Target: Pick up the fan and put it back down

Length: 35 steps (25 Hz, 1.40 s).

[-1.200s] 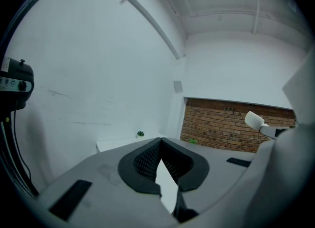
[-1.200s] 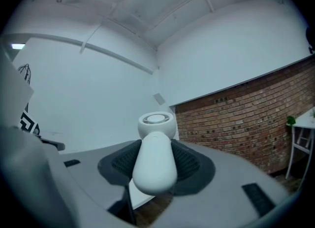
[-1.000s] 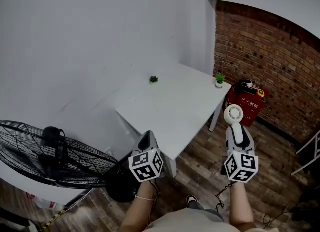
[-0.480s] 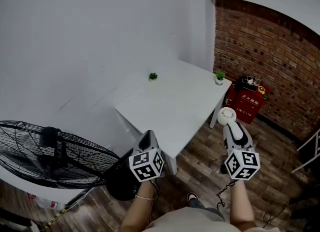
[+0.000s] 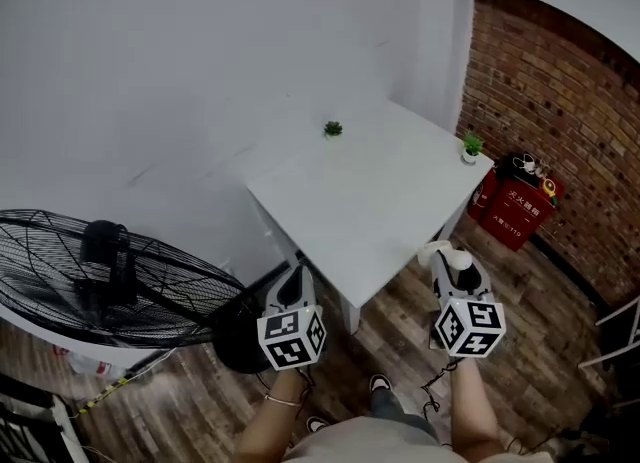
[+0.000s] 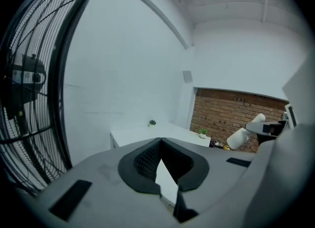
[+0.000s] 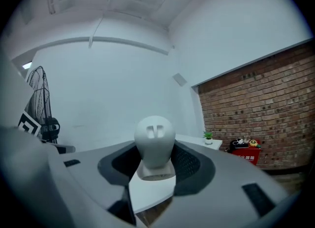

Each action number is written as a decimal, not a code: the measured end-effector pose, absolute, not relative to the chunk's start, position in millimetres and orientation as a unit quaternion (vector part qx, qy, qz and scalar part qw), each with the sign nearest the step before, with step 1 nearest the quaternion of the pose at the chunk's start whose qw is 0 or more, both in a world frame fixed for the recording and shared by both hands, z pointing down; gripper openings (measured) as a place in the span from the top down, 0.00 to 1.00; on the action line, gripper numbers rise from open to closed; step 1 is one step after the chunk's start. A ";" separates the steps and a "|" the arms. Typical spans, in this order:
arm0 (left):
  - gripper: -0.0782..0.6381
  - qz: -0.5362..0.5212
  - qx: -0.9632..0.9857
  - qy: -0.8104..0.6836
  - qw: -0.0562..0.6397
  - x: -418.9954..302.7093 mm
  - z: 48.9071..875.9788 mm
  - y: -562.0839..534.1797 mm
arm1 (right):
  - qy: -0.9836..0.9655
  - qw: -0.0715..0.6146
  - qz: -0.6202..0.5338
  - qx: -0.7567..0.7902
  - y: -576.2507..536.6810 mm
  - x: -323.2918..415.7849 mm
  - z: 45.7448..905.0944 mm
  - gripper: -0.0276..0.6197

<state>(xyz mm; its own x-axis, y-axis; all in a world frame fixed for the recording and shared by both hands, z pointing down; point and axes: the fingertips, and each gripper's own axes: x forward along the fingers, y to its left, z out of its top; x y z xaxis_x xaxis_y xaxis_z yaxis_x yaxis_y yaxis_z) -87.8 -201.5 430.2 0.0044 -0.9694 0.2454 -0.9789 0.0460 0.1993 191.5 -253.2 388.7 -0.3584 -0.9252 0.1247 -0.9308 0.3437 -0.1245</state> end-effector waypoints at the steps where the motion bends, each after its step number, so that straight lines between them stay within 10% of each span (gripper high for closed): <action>1: 0.88 0.020 0.684 -0.710 0.165 -92.7 436.5 -200.5 | -0.824 0.021 0.089 0.559 -261.7 184.2 392.5 0.67; 35: 0.88 0.028 0.527 -0.813 0.245 -154.6 524.0 -183.3 | -0.893 0.163 0.094 0.409 -455.9 43.1 510.8 0.67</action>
